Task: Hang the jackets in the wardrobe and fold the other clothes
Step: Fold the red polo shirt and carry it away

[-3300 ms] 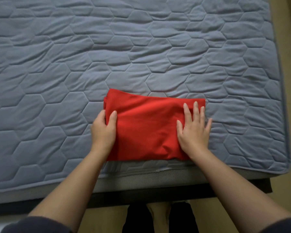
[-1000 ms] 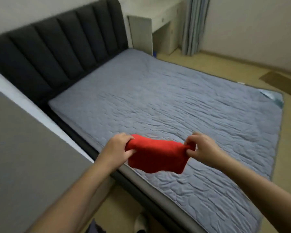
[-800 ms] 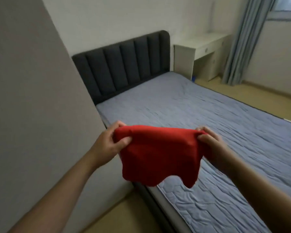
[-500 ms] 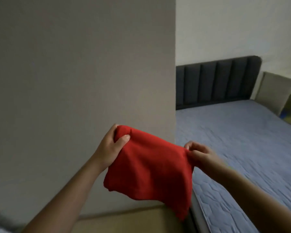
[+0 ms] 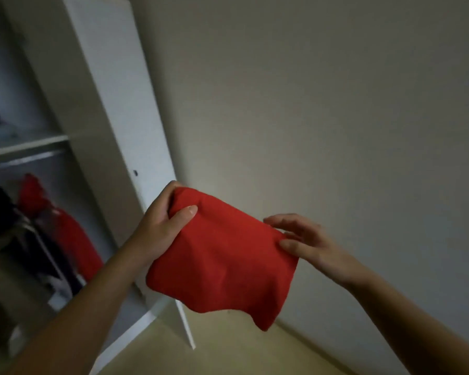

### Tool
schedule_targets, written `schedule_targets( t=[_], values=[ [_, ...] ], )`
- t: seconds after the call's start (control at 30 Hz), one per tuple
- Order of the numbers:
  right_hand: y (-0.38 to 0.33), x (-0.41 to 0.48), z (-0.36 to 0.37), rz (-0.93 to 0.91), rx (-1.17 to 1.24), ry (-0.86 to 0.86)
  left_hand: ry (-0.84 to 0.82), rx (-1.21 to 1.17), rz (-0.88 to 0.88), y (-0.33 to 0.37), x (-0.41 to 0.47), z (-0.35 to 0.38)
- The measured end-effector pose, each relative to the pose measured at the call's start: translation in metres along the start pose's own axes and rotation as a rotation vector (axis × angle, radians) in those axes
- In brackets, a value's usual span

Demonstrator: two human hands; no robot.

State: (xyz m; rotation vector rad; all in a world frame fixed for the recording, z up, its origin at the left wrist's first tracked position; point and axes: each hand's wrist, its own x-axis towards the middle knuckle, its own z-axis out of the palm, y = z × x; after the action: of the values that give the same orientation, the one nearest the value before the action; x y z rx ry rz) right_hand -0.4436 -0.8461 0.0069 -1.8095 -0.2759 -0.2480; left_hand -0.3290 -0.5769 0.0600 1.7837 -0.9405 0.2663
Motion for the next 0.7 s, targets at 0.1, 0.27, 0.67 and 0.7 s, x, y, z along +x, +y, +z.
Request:
schedule_targets(
  t=[0.1,0.27,0.67,0.7],
  values=[
    [-0.006,0.056,0.069,0.026,-0.001,-0.198,0.148,0.038,-0.062,-0.017,-0.024,-0.08],
    [-0.002,0.13,0.184,0.014,0.157,-0.279,0.281,0.087,-0.208,-0.05,-0.076,-0.201],
    [0.007,0.294,0.434,0.367,0.689,-0.612,0.678,0.095,-0.625,-0.13,-0.148,-0.4],
    [0.007,0.316,0.45,0.354,0.648,-0.613,0.664,0.101,-0.65,-0.137,-0.149,-0.418]
  ],
)
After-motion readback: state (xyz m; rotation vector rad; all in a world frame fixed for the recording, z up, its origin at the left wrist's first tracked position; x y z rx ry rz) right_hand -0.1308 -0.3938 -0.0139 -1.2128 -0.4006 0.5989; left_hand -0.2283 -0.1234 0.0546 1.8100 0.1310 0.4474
